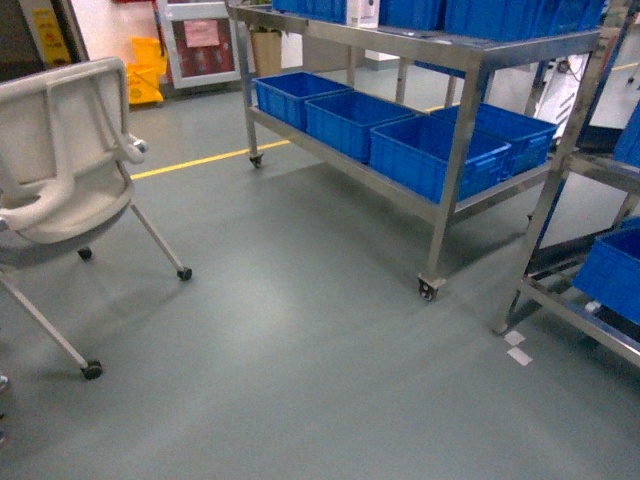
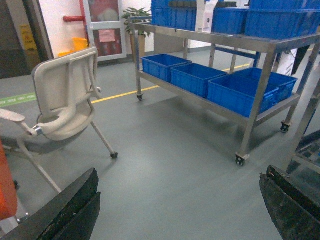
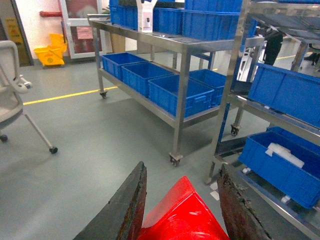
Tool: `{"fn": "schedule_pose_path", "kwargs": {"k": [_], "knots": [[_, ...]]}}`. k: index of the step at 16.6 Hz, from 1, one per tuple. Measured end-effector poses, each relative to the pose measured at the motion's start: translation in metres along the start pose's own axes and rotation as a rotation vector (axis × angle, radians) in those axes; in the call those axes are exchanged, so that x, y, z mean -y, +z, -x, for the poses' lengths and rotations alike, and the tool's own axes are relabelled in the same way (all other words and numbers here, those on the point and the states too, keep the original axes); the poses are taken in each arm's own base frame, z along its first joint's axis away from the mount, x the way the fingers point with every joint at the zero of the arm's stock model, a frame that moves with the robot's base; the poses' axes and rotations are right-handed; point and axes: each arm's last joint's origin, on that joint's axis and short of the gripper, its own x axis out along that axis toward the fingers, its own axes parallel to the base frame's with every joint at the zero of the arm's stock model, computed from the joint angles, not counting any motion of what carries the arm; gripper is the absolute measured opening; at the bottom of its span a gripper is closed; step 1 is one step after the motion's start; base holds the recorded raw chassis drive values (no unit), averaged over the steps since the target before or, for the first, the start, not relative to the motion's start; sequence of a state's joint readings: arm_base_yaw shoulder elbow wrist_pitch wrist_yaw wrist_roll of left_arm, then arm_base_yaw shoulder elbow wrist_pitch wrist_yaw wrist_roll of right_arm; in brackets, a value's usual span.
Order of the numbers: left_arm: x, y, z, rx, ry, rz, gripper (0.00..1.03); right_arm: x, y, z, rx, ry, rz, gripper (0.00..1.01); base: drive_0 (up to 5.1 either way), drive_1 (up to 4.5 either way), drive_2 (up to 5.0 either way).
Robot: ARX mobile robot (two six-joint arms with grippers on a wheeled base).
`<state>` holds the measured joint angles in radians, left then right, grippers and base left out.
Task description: Pick red block from blue box to shelf
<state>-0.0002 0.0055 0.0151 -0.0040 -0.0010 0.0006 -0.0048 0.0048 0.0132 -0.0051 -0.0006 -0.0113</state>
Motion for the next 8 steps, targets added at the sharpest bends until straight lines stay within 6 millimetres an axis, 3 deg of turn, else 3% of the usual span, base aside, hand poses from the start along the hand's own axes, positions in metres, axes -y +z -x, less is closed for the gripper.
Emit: {"fn": "schedule_pose_path", "kwargs": {"k": [2, 3, 8], "knots": [[0.0000, 0.0000, 0.0000, 0.000, 0.000, 0.000, 0.90, 0.0000, 0.0000, 0.0000, 0.000, 0.000, 0.000, 0.37, -1.4, -1.39, -1.4], [0.0000, 0.0000, 0.0000, 0.000, 0.000, 0.000, 0.98, 0.0000, 0.0000, 0.0000, 0.000, 0.000, 0.000, 0.37, -1.4, -1.44, -1.4], [0.0000, 0.0000, 0.0000, 0.000, 0.000, 0.000, 0.96, 0.0000, 0.0000, 0.0000, 0.000, 0.000, 0.000, 0.37, -1.6, -1.56, -1.6]]}}
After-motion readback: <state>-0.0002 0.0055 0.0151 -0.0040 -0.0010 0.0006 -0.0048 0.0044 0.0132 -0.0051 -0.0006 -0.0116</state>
